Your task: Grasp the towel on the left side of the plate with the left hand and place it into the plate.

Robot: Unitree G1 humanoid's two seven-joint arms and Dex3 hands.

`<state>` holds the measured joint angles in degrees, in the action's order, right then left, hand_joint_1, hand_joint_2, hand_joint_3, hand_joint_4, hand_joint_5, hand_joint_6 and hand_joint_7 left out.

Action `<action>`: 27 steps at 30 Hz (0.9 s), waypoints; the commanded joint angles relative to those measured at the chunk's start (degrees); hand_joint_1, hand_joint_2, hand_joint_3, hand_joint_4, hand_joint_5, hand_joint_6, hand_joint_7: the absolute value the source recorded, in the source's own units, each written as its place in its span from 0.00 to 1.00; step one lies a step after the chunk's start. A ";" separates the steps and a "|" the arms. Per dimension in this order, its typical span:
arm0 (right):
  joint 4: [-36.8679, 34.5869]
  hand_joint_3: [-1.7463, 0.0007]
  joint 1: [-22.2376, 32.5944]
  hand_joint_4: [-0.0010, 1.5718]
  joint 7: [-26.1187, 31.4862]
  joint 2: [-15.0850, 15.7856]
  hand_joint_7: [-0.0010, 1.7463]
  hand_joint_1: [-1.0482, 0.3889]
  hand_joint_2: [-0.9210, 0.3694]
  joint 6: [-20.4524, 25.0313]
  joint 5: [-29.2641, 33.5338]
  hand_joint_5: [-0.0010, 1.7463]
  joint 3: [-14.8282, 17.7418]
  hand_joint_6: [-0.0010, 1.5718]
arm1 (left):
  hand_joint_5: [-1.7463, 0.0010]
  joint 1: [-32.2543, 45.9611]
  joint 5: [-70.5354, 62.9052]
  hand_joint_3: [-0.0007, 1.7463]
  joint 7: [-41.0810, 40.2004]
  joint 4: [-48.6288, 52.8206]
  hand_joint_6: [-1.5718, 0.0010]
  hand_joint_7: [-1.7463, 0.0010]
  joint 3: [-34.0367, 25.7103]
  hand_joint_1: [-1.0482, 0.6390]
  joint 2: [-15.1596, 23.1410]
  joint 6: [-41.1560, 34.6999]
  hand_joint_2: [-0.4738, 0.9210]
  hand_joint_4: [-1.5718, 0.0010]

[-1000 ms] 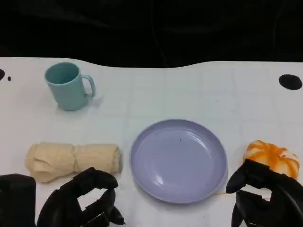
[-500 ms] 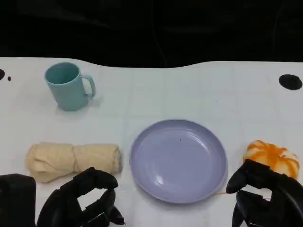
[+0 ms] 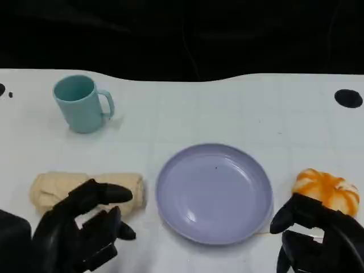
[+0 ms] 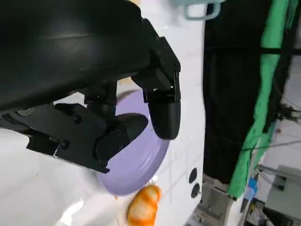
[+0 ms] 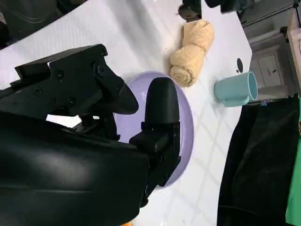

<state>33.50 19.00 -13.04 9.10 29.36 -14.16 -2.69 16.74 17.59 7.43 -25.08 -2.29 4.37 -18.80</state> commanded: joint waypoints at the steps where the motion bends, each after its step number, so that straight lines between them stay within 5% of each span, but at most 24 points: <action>1: 0.87 0.38 0.17 0.42 0.67 -0.13 0.96 0.70 0.14 -0.15 -0.12 1.00 -0.17 0.29 | 0.34 0.03 -9.59 0.20 1.69 2.52 0.69 0.70 1.29 0.48 4.26 12.00 0.98 0.73; 7: 1.30 0.38 0.47 0.41 0.26 0.29 0.96 0.70 0.13 0.04 -0.75 1.00 0.45 0.28 | 0.59 -3.44 -29.77 0.05 0.18 2.53 0.72 0.91 3.30 0.38 13.06 18.32 1.00 0.78; 15: 2.23 0.39 1.09 0.40 0.01 0.71 0.96 0.70 0.12 0.50 -0.85 1.00 0.95 0.28 | 0.81 -12.02 -57.43 0.00 0.94 4.85 0.71 1.00 6.40 0.33 23.38 15.32 0.99 0.75; 27: 1.79 0.43 1.28 0.39 -0.37 0.80 0.96 0.69 0.09 -0.01 -0.65 1.00 1.12 0.27 | 0.89 -24.12 -72.21 0.00 7.63 15.97 0.76 1.00 15.18 0.27 24.99 10.36 0.94 0.75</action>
<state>34.94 20.07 -13.37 9.13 29.79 -14.71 -1.94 -5.01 -52.98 12.58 -11.67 11.31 28.53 -7.12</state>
